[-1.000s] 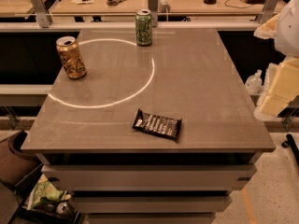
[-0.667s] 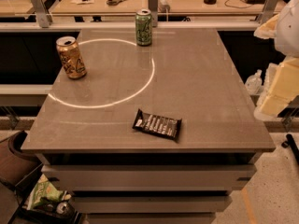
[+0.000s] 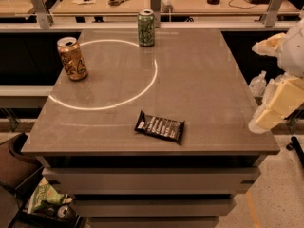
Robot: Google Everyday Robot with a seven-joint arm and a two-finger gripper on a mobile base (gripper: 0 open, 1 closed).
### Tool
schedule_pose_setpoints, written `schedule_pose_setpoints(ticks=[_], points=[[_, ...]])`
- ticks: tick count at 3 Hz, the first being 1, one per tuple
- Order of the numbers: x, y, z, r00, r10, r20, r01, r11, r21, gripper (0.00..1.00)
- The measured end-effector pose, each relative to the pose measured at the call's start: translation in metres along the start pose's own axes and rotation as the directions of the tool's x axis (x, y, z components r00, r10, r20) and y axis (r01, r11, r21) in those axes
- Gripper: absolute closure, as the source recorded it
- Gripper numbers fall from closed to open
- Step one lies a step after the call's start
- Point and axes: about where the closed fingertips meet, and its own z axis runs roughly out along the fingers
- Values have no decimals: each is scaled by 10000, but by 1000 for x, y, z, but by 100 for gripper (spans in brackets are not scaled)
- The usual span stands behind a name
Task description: Move rxbar chocolate near green can
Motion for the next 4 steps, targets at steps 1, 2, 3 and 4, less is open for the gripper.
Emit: schedule_pose_setpoints(ticks=[1, 2, 3, 4], points=[[2, 6, 22, 9835, 469, 1749, -472, 9989, -22, 0], [-12, 9, 44, 9346, 759, 3476, -793, 9968, -43, 0], [-36, 14, 64, 8662, 1025, 4891, -995, 9945, -323, 0], [-54, 23, 83, 8151, 1274, 5652, -1042, 9919, -733, 0]])
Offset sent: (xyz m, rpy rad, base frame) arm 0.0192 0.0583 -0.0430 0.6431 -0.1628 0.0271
